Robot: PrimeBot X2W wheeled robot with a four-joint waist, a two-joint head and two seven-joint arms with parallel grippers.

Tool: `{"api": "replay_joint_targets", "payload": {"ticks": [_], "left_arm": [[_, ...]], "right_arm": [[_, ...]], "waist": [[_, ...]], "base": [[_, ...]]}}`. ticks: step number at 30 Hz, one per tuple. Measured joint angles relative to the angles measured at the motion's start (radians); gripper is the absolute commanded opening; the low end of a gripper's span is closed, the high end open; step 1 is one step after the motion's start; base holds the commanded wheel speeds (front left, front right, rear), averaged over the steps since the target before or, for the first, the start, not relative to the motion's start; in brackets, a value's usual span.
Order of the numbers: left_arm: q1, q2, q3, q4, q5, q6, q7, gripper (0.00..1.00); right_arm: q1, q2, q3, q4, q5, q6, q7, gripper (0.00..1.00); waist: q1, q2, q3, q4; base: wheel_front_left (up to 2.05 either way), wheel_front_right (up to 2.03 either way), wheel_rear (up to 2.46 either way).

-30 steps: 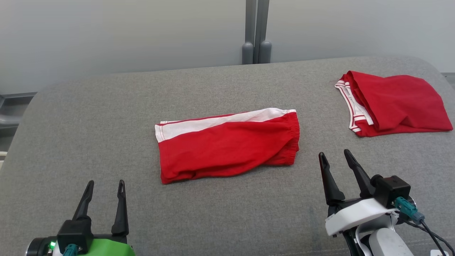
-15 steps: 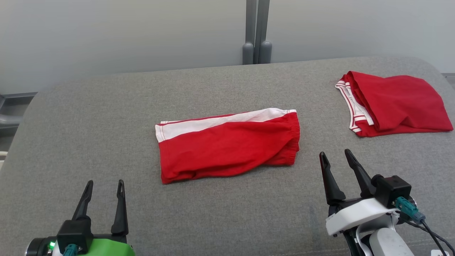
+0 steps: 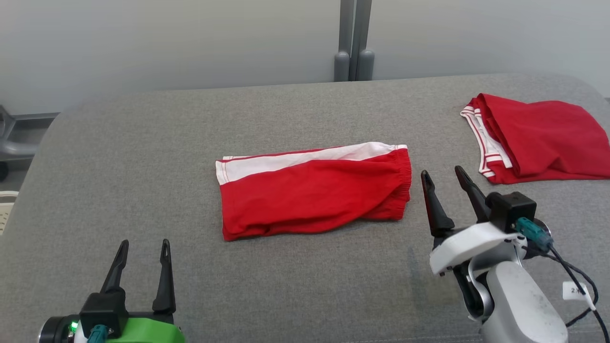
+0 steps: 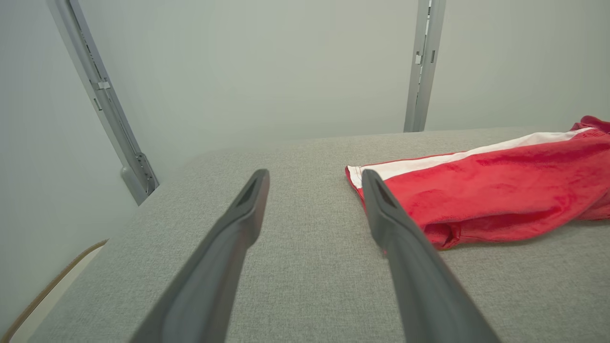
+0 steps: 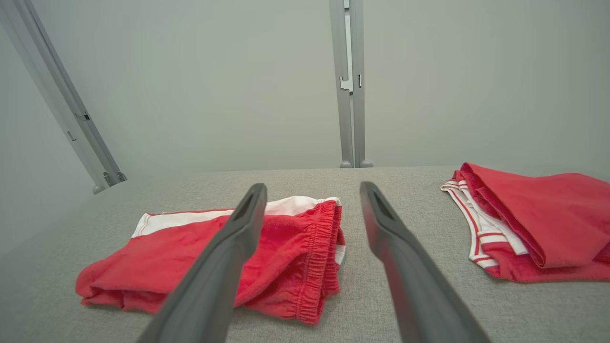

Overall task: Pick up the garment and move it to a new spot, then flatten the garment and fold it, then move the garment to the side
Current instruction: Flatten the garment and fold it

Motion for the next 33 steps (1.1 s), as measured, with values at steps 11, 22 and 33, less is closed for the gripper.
{"api": "replay_joint_targets", "payload": {"ticks": [11,22,33], "left_arm": [[-0.046,-0.01,-0.017,0.004,-0.005,-0.008,0.0,1.0],[-0.115,-0.02,-0.038,0.021,-0.006,-0.019,0.0,1.0],[-0.142,-0.025,-0.045,0.028,-0.004,-0.023,0.0,1.0]], "right_arm": [[-0.233,-0.021,-0.043,0.323,-0.012,0.0,-0.005,1.0],[-0.415,-0.027,-0.081,0.623,-0.006,0.0,-0.022,1.0],[-0.482,-0.018,-0.091,0.835,0.048,0.0,-0.006,1.0]], "waist": [[0.0,0.0,0.061,0.052],[0.0,0.0,0.149,0.115],[0.0,0.0,0.197,0.15]], "base": [[0.0,0.0,0.0],[0.0,0.0,0.0],[0.0,0.0,0.0]]}}
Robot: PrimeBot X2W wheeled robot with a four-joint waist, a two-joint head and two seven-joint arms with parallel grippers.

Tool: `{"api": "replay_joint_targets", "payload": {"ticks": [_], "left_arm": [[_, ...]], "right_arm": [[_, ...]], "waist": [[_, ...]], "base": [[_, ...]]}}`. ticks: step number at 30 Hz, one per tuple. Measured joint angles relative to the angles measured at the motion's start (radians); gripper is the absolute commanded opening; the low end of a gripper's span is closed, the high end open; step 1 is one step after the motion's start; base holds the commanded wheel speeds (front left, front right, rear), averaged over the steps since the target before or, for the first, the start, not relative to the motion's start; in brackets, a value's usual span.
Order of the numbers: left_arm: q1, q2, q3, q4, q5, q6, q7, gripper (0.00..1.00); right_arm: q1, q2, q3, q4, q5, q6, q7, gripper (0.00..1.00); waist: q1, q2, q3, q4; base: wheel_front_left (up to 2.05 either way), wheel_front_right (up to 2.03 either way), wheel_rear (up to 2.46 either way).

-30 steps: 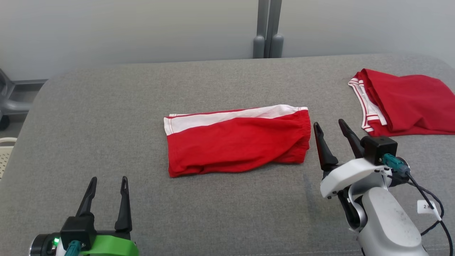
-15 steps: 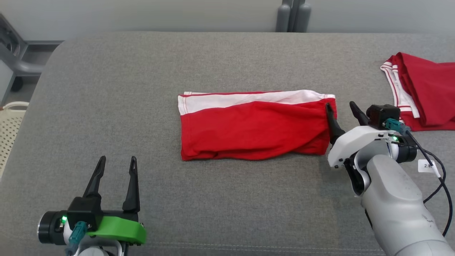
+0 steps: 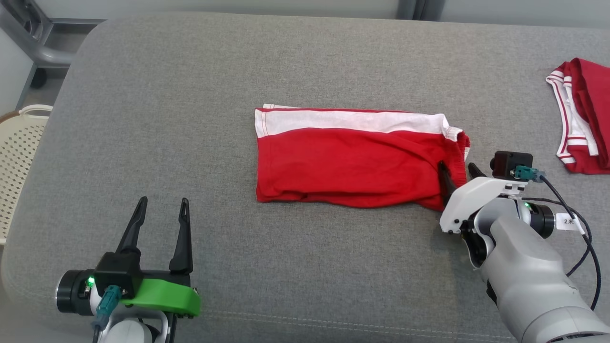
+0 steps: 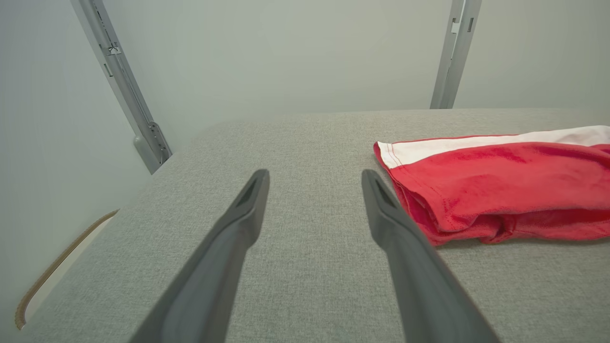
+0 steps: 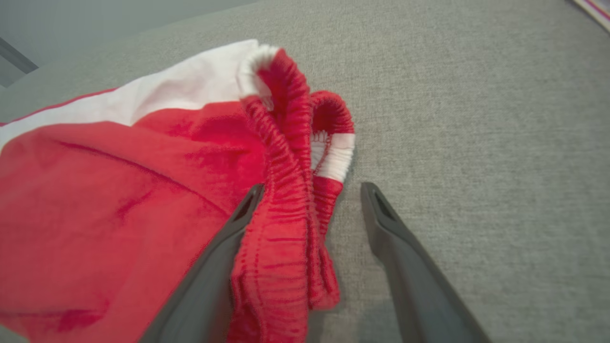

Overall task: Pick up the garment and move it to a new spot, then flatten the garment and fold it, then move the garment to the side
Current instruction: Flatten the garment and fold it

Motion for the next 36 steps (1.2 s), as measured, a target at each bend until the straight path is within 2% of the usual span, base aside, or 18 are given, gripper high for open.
{"api": "replay_joint_targets", "payload": {"ticks": [6,7,8,9,18,28,36], "left_arm": [[-0.016,-0.002,-0.007,0.007,0.0,-0.005,0.0,1.0],[-0.017,-0.003,-0.007,0.009,0.0,-0.005,0.0,1.0],[-0.017,-0.003,-0.007,0.01,0.0,-0.005,0.0,1.0],[-0.018,-0.003,-0.006,0.011,0.0,-0.007,0.0,1.0],[-0.014,-0.003,0.009,0.021,0.001,-0.008,0.0,1.0],[0.009,-0.009,0.007,0.021,0.0,-0.008,0.0,1.0],[0.024,-0.016,0.007,0.02,-0.007,-0.008,0.0,1.0]], "right_arm": [[-0.019,0.007,0.023,0.025,0.041,0.0,0.001,1.0],[-0.02,0.007,0.029,0.026,0.044,0.0,0.0,0.88],[-0.023,0.008,0.034,0.026,0.05,0.0,-0.003,0.22],[-0.025,0.008,0.039,0.026,0.053,0.0,-0.004,0.0],[-0.004,-0.014,0.102,-0.018,0.095,0.0,-0.016,0.0],[0.031,-0.135,0.192,-0.069,0.148,0.0,-0.02,0.0],[0.052,-0.119,0.292,-0.188,0.281,0.0,0.078,0.0]], "waist": [[0.0,0.0,0.01,0.011],[0.0,0.0,0.012,0.013],[0.0,0.0,0.013,0.014],[0.0,0.0,0.013,0.015],[0.0001,0.0,-0.009,0.001],[0.0,0.0,-0.058,-0.043],[0.0,0.0,-0.076,-0.065]], "base": [[0.0,0.0,0.0],[0.0,0.0,0.0],[0.0,0.0,0.0],[0.0,0.0,0.0],[0.0,0.0,0.0],[0.0,0.0,0.0],[0.0,0.0,0.0]]}}
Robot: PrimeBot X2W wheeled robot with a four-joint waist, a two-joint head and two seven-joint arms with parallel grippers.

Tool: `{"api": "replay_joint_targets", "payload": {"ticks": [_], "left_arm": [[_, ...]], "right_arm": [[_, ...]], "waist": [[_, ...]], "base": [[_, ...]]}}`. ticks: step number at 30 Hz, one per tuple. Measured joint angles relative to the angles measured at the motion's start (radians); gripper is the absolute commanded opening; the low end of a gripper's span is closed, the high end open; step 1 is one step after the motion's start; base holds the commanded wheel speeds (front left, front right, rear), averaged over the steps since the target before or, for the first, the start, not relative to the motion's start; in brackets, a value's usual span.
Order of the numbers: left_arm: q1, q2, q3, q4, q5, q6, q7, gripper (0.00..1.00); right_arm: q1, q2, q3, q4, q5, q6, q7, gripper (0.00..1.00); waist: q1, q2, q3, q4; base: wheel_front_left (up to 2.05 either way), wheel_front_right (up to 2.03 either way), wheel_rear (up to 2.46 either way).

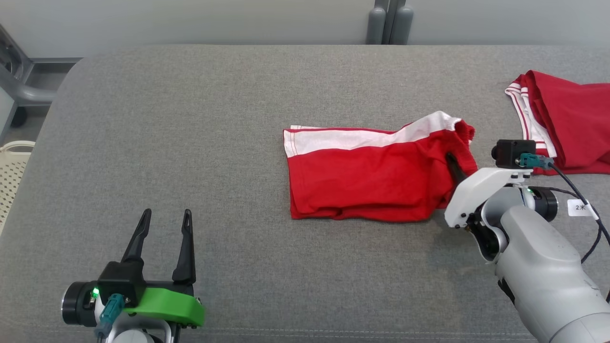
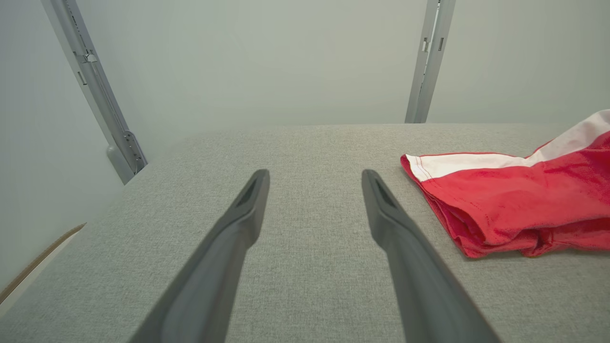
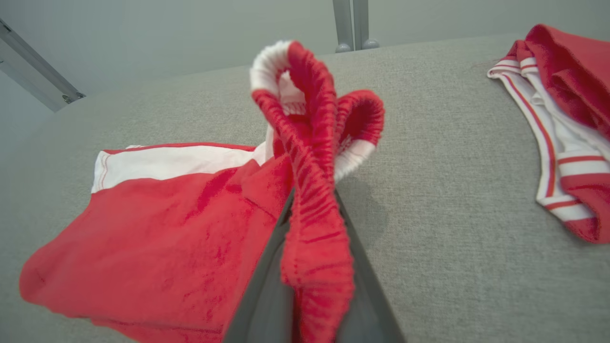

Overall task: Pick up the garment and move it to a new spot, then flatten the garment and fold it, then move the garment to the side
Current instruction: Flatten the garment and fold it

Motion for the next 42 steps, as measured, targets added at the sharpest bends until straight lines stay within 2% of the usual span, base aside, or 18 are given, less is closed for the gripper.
{"api": "replay_joint_targets", "payload": {"ticks": [2,3,10,16,27,42], "left_arm": [[0.003,-0.002,-0.003,-0.001,0.0,0.001,0.0,1.0],[0.003,-0.002,-0.003,-0.001,0.0,0.001,0.0,1.0],[0.005,-0.004,-0.016,0.001,-0.002,0.0,0.0,1.0],[0.004,-0.006,-0.018,0.003,-0.009,-0.001,0.0,1.0],[-0.002,-0.008,-0.063,0.026,-0.022,-0.003,0.0,1.0],[-0.026,-0.009,-0.167,0.05,-0.081,0.021,0.0,1.0]], "right_arm": [[0.021,-0.006,0.063,-0.098,0.085,0.0,0.056,0.0],[0.021,-0.006,0.063,-0.098,0.085,0.0,0.056,0.0],[0.066,-0.024,0.151,-0.313,0.328,0.0,0.167,0.0],[0.071,-0.029,0.185,-0.386,0.44,0.0,0.202,0.0],[-0.038,0.037,0.253,-0.22,0.467,0.0,0.251,0.0],[-0.138,0.11,0.252,0.031,0.498,0.0,0.249,0.0]], "waist": [[0.0,0.0,-0.006,-0.003],[0.0,0.0,-0.006,-0.003],[0.0,0.0,-0.014,0.006],[0.0,0.0,-0.015,0.031],[0.0,0.0,-0.009,0.102],[0.0,0.0,0.004,0.206]], "base": [[0.0,0.0,0.0],[0.0,0.0,0.0],[0.0,0.0,0.0],[0.0,0.0,0.0],[0.0,0.0,0.0],[0.0,0.0,0.0]]}}
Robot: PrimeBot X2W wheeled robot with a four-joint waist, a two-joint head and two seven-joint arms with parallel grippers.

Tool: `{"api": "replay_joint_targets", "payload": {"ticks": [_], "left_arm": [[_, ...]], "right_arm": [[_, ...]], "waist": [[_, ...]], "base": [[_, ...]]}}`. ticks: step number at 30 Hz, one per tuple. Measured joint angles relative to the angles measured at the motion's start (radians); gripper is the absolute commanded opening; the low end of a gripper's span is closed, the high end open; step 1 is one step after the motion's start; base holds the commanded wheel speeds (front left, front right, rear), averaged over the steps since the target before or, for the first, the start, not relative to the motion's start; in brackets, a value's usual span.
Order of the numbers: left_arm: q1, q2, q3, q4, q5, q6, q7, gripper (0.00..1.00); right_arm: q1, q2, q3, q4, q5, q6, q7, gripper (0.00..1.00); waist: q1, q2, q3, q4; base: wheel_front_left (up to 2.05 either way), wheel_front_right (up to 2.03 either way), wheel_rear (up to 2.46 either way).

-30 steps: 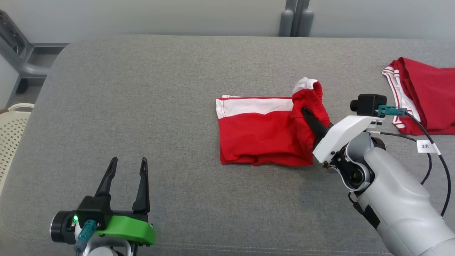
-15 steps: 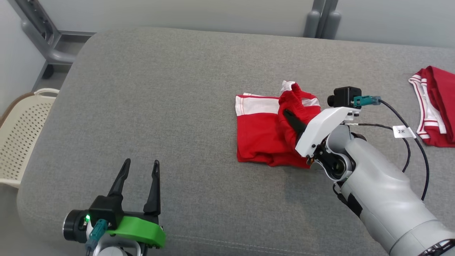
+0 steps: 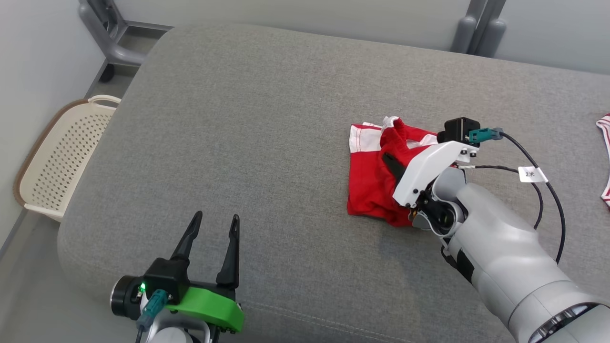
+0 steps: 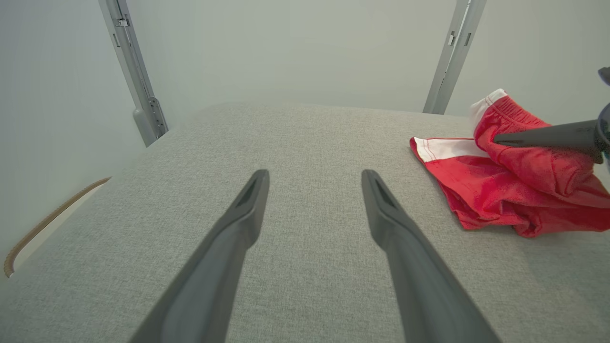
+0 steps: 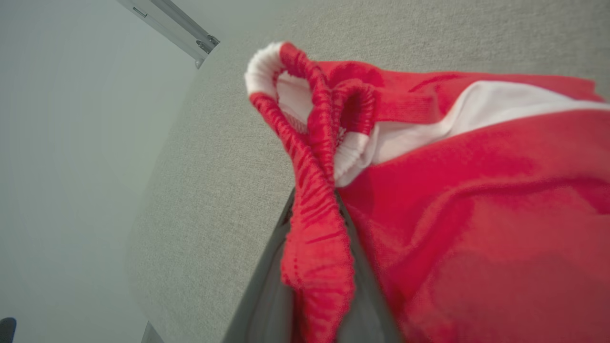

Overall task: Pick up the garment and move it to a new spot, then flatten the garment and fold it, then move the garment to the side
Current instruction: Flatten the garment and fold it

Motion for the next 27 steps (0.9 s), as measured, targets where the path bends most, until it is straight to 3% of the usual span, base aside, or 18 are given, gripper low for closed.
{"api": "replay_joint_targets", "payload": {"ticks": [7,9,10,19,27], "left_arm": [[-0.008,0.0,-0.023,0.005,-0.01,0.008,0.0,1.0],[-0.013,0.0,-0.025,0.005,-0.013,0.01,0.0,1.0],[-0.013,0.0,-0.026,0.005,-0.014,0.01,0.0,1.0],[-0.013,0.0,0.002,0.005,-0.008,0.014,0.0,1.0],[-0.01,0.0,0.025,-0.008,0.011,0.013,0.0,1.0]], "right_arm": [[-0.019,0.012,0.015,0.05,0.001,0.0,-0.036,0.0],[-0.026,0.012,0.023,0.065,-0.001,0.0,-0.049,0.59],[-0.029,0.012,0.024,0.069,0.0,0.0,-0.056,1.0],[-0.028,0.003,0.062,0.015,-0.002,0.0,-0.142,1.0],[0.013,-0.072,0.109,-0.107,-0.012,0.0,-0.265,1.0]], "waist": [[0.0,0.0,0.009,0.036],[0.0,0.0,0.014,0.04],[0.0,0.0,0.017,0.041],[0.0,0.0,0.02,0.015],[0.0,0.0,0.008,-0.022]], "base": [[0.0,0.0,0.0],[0.0,0.0,0.0],[0.0,0.0,0.0],[0.0,0.0,0.0],[0.0,0.0,0.0]]}}
